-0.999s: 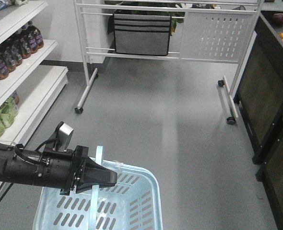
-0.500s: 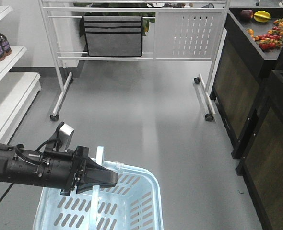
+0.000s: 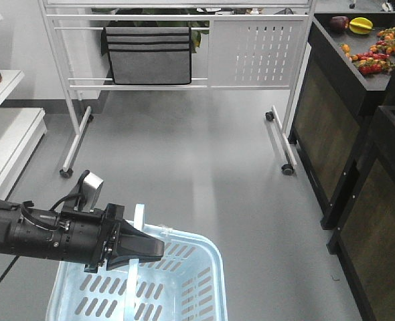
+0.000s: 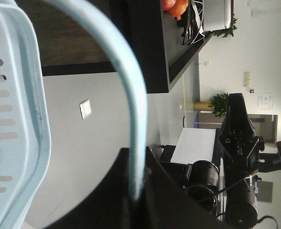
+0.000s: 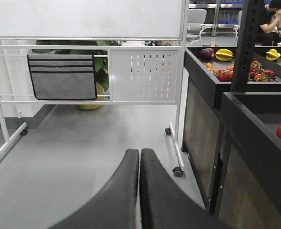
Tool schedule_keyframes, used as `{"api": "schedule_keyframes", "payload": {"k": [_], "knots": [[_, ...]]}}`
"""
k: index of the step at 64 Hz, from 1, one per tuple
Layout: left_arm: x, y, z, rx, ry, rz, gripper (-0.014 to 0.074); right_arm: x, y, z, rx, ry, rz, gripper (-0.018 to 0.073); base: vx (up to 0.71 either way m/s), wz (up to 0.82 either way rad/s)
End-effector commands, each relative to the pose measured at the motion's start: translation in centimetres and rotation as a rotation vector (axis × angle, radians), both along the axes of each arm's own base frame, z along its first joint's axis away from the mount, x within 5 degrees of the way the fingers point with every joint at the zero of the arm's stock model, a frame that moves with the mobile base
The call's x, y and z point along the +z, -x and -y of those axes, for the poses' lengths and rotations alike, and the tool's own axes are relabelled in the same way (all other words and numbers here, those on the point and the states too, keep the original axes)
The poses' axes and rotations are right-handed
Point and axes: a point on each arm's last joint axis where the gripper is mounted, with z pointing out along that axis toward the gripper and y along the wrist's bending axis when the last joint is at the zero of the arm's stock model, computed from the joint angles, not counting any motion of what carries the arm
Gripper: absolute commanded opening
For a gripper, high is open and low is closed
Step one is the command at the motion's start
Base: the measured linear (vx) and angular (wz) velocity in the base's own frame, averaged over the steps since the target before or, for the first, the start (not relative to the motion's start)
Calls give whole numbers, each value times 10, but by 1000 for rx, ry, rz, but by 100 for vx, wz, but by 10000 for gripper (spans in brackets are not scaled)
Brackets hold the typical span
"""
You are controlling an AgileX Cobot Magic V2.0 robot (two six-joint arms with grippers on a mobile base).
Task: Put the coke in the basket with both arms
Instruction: 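Drive the base across the room carrying the basket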
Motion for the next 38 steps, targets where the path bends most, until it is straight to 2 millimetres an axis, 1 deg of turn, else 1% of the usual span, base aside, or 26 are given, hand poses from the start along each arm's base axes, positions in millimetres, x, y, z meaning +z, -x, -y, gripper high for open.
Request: {"api": "schedule_keyframes", "payload": {"k": [1,38], "knots": [[26,2,4,-18,118,56,-8,4,1,0,3,15,84,-9,15,-3],[26,2,4,-18,118,56,-8,4,1,0,3,15,84,-9,18,-4]]}}
